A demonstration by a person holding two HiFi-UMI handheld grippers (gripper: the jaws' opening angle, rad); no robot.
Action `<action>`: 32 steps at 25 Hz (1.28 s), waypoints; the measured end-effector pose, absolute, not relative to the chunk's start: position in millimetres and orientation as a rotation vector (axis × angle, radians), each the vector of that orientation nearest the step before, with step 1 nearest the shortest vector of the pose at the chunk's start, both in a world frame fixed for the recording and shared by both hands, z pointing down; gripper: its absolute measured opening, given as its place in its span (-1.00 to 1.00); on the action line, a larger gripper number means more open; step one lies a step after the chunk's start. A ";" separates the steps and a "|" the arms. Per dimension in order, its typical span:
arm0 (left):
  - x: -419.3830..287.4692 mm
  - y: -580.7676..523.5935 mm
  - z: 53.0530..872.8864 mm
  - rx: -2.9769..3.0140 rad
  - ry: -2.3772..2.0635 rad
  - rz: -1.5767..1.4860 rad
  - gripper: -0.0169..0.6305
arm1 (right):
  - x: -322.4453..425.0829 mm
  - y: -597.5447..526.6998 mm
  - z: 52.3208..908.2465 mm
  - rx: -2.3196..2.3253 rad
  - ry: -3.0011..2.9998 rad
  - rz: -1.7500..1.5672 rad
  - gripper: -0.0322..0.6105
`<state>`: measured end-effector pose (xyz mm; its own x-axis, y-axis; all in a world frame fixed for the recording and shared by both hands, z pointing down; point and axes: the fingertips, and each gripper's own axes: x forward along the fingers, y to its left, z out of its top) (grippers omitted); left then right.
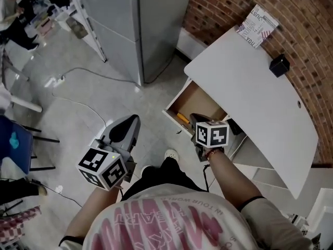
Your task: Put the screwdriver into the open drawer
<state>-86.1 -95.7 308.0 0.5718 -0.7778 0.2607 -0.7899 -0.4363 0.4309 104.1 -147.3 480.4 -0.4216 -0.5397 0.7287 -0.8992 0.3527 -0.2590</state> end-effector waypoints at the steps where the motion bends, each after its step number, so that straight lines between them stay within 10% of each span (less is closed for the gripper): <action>1: -84.9 -95.4 300.8 2.315 -1.243 0.019 -0.94 | 98.4 -145.2 464.5 1.260 -2.129 0.875 -0.87; 32: -81.9 -63.2 187.0 2.563 -1.119 -0.231 -0.95 | 30.9 -83.0 200.4 1.586 -2.711 0.606 -0.87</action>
<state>-81.9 -63.2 187.0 0.6775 -0.7354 -0.0151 -0.6812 -0.6351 0.3641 30.9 -83.0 200.4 -0.5069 -0.8507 0.1391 -0.8289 0.4368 -0.3494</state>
